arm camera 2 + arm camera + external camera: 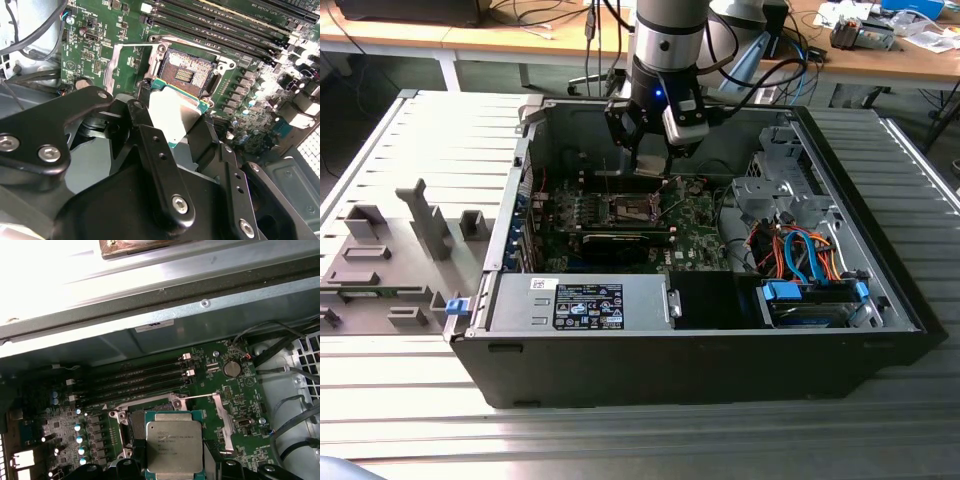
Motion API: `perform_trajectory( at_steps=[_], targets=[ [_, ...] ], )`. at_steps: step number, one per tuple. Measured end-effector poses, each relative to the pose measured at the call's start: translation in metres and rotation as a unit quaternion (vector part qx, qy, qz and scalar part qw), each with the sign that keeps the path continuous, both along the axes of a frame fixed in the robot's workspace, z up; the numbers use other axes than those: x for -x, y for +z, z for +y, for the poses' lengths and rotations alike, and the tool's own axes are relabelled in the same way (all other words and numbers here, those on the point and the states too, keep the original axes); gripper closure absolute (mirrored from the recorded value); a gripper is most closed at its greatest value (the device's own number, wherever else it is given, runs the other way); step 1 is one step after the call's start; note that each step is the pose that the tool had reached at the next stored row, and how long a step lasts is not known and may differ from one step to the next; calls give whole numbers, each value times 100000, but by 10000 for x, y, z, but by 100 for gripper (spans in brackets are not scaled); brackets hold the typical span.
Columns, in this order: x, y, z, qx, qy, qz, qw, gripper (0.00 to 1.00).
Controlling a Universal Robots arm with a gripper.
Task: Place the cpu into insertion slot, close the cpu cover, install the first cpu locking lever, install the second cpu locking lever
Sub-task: 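Place the cpu into insertion slot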
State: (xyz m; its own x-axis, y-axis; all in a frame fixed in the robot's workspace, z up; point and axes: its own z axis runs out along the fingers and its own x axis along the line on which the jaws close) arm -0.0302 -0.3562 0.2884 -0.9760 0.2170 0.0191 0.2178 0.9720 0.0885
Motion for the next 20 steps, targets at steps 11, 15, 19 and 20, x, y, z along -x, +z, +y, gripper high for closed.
perform_trajectory(
  at_steps=[11,15,19,20],
  targets=[
    [0,0,0,4,-2907,3,99958,46],
    [0,0,0,0,-3450,0,99940,46],
    [0,0,0,0,-3928,1,99923,46],
    [0,0,0,4,-4024,5,99919,46]
  ],
)
